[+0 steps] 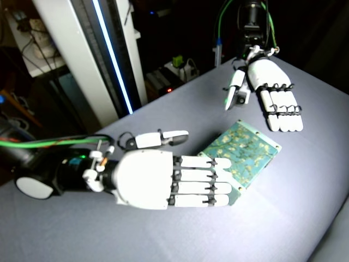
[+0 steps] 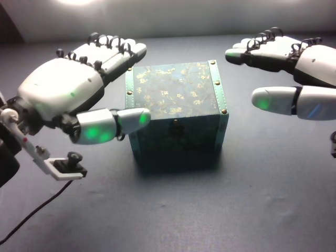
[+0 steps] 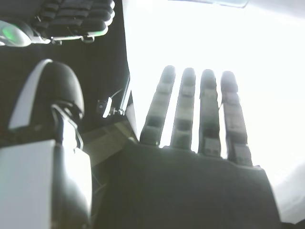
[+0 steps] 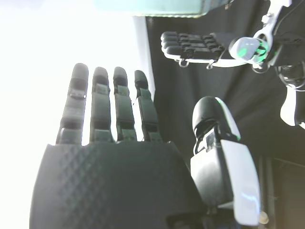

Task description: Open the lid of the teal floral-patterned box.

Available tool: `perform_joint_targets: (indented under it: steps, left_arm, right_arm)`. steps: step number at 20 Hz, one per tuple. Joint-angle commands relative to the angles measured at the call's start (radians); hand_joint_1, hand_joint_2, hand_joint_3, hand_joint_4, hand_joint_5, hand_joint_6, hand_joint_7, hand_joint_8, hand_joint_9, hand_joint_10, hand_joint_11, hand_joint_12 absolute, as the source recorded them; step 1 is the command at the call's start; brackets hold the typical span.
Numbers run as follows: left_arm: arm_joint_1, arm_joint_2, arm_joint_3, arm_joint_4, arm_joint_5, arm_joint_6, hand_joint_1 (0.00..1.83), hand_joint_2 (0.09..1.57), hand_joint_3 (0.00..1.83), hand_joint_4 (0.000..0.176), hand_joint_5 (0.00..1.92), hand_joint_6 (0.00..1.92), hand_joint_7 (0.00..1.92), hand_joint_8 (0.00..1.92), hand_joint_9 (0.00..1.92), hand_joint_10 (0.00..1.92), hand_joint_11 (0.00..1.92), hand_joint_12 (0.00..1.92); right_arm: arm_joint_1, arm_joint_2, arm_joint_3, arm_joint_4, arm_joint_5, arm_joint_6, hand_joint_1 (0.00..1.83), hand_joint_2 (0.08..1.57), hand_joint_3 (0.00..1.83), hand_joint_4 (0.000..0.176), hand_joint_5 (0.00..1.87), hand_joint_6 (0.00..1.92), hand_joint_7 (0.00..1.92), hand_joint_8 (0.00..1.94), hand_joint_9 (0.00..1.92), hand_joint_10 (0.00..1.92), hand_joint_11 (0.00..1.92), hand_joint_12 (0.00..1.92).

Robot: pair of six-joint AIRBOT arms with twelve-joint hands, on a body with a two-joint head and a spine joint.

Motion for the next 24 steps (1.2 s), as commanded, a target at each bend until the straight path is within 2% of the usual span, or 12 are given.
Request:
perform_joint_targets:
  steps: [1,3,4,7,8,11,14,16,17,20,22,24]
  left_arm:
    - [-0.007,0.010,0.000,-0.003,-0.123,-0.004,0.05,1.29,0.01,0.000,0.00,0.00,0.00,0.00,0.00,0.00,0.00,0.00]
    - [0.014,0.044,-0.021,0.008,-0.119,-0.004,0.12,1.33,0.01,0.000,0.03,0.01,0.03,0.01,0.02,0.00,0.04,0.02]
    - [0.024,0.059,-0.032,0.020,-0.108,-0.004,0.10,1.35,0.01,0.000,0.02,0.00,0.04,0.01,0.03,0.01,0.04,0.02]
    - [0.052,0.114,-0.064,0.059,-0.062,-0.004,0.02,1.43,0.01,0.000,0.00,0.00,0.01,0.00,0.00,0.00,0.01,0.01]
    - [0.063,0.135,-0.075,0.069,-0.048,-0.004,0.04,1.44,0.01,0.000,0.01,0.00,0.04,0.01,0.03,0.01,0.04,0.02]
    - [0.116,0.192,-0.108,0.076,-0.026,-0.004,0.09,1.46,0.00,0.000,0.05,0.01,0.10,0.01,0.09,0.02,0.06,0.04]
    - [0.149,0.226,-0.137,0.098,0.005,-0.004,0.00,1.46,0.00,0.000,0.07,0.01,0.09,0.00,0.12,0.02,0.16,0.09]
    - [0.150,0.229,-0.144,0.130,0.050,-0.004,0.08,1.48,0.00,0.000,0.06,0.00,0.06,0.00,0.10,0.00,0.09,0.06]
    - [0.148,0.227,-0.144,0.146,0.079,-0.004,0.11,1.48,0.00,0.000,0.07,0.00,0.07,0.01,0.11,0.00,0.07,0.05]
    - [0.142,0.210,-0.140,0.163,0.127,-0.004,0.11,1.45,0.00,0.000,0.08,0.00,0.10,0.01,0.14,0.01,0.09,0.05]
    - [0.132,0.191,-0.129,0.172,0.153,-0.004,0.03,1.46,0.00,0.000,0.11,0.00,0.16,0.01,0.18,0.01,0.11,0.06]
    - [0.116,0.169,-0.117,0.182,0.173,-0.005,0.14,1.45,0.00,0.000,0.09,0.00,0.13,0.00,0.18,0.00,0.09,0.04]
  right_arm:
    - [0.008,0.006,0.000,0.044,0.104,0.009,0.00,1.32,0.00,0.000,0.20,0.00,0.15,0.00,0.11,0.00,0.00,0.29]
    - [0.008,0.025,-0.008,0.010,0.069,0.009,0.00,1.30,0.00,0.003,0.21,0.00,0.19,0.00,0.17,0.01,0.02,0.40]
    - [0.008,0.033,-0.014,-0.010,0.053,0.009,0.00,1.32,0.01,0.041,0.18,0.00,0.18,0.00,0.17,0.00,0.01,0.40]
    - [0.008,0.052,-0.033,-0.072,0.008,0.019,0.00,1.36,0.01,0.025,0.17,0.00,0.15,0.00,0.10,0.00,0.00,0.23]
    - [0.008,0.057,-0.039,-0.091,-0.006,0.021,0.00,1.35,0.00,0.032,0.17,0.00,0.14,0.00,0.10,0.00,0.01,0.23]
    - [0.001,0.075,-0.055,-0.138,-0.042,0.027,0.00,1.50,0.01,0.000,0.12,0.00,0.12,0.00,0.08,0.00,0.01,0.09]
    - [-0.019,0.087,-0.064,-0.159,-0.060,0.038,0.00,1.46,0.00,0.011,0.10,0.00,0.09,0.00,0.06,0.00,0.03,0.08]
    - [-0.034,0.091,-0.067,-0.173,-0.069,0.051,0.00,1.35,0.00,0.025,0.07,0.00,0.07,0.00,0.09,0.00,0.10,0.11]
    - [-0.042,0.091,-0.067,-0.182,-0.075,0.058,0.00,1.33,0.00,0.000,0.07,0.00,0.06,0.00,0.09,0.00,0.09,0.10]
    - [-0.051,0.089,-0.067,-0.203,-0.095,0.070,0.00,1.18,0.00,0.000,0.11,0.00,0.15,0.01,0.17,0.01,0.16,0.13]
    - [-0.055,0.081,-0.063,-0.224,-0.108,0.081,0.00,1.19,0.00,0.000,0.13,0.00,0.23,0.01,0.25,0.01,0.24,0.16]
    - [-0.056,0.069,-0.057,-0.240,-0.114,0.091,0.00,1.24,0.02,0.000,0.07,0.00,0.12,0.00,0.15,0.00,0.15,0.12]
